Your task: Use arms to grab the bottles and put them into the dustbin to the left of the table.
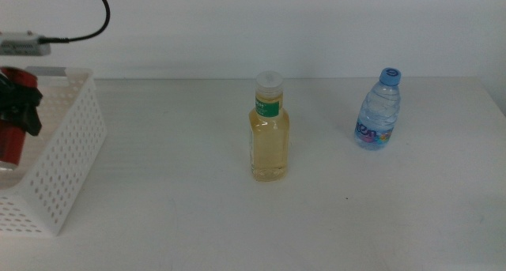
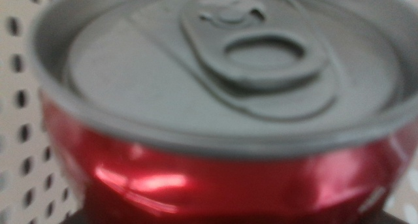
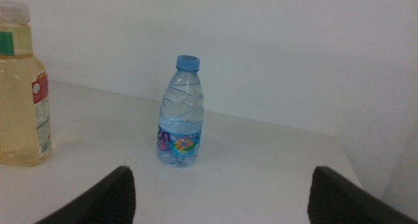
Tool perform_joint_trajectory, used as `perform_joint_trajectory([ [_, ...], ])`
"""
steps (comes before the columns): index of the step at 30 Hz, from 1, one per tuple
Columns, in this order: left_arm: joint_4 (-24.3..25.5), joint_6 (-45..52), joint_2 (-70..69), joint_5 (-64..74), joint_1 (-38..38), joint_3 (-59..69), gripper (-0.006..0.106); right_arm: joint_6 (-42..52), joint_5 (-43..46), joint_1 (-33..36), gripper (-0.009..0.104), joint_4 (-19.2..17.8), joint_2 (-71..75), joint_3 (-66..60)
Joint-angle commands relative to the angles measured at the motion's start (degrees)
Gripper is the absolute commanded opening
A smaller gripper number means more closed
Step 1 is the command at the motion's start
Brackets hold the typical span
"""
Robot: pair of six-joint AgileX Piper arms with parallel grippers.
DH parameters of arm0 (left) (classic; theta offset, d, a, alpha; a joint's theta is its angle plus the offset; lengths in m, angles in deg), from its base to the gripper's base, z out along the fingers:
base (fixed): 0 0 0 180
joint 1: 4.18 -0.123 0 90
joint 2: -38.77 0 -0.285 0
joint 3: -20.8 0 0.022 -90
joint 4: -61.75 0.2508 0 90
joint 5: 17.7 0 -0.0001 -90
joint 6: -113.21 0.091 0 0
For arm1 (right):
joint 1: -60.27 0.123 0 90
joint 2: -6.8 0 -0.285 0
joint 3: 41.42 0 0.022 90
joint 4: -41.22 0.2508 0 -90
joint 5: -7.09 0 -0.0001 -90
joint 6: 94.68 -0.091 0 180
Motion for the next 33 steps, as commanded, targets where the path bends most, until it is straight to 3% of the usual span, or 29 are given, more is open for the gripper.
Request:
perform_joint_trajectory([
  [1,-1.6,-0.2,-2.1,-1.6,0.1,-2.1,-0.005,0.7,4.3,-0.3,0.071,-0.3,1.5,0.4],
  [11,-4.5,-0.3,2.1,-5.3,0.1,-2.1,-0.005,0.7,4.3,-0.3,0.071,-0.3,1.5,0.4],
  [29,-4.4,-0.9,7.9,-6.3,0.1,-2.1,-0.005,0.7,4.3,-0.3,0.071,-0.3,1.5,0.4],
  [33,-3.3,-0.5,7.9,-6.3,0.1,-2.2,0.003,0.7,4.3,-0.3,0.071,-0.3,1.5,0.4],
])
